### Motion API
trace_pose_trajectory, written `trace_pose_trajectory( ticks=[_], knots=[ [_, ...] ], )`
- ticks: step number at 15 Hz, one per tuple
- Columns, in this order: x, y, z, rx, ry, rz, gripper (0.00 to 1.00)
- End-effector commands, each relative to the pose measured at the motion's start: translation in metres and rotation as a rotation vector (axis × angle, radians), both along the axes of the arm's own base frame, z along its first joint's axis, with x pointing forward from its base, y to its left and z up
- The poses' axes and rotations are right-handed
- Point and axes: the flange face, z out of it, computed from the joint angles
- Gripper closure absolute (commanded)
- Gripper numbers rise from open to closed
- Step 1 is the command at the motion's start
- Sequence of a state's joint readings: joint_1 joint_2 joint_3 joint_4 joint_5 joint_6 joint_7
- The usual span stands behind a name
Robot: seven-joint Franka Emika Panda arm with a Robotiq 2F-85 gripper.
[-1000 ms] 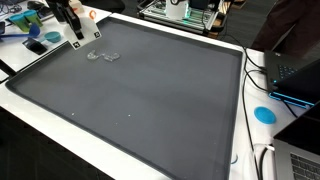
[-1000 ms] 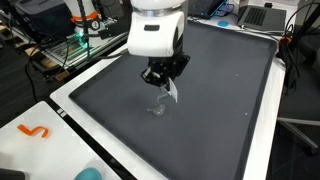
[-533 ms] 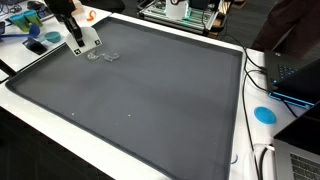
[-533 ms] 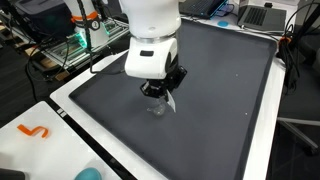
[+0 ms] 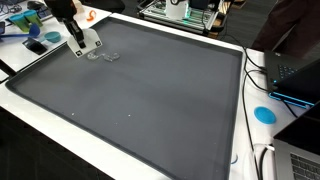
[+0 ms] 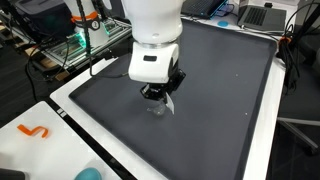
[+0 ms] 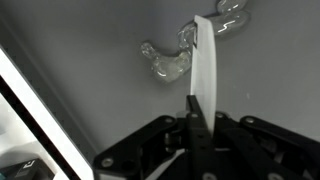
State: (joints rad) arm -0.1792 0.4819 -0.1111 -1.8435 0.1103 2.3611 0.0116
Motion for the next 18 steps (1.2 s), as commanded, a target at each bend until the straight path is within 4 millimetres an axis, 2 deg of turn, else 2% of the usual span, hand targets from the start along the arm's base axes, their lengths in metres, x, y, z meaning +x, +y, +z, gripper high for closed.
trace_pose_trajectory(
  ticks=[1,5,13,18],
  knots=[
    [0.004,0.0,-0.007,-0.044,0.006,0.057,0.99],
    [0.013,0.004,-0.015,-0.096,-0.016,0.109,0.99],
    [0.027,-0.003,-0.029,-0.143,-0.106,0.153,0.99],
    [0.032,-0.009,-0.045,-0.146,-0.072,0.161,0.99]
  ],
)
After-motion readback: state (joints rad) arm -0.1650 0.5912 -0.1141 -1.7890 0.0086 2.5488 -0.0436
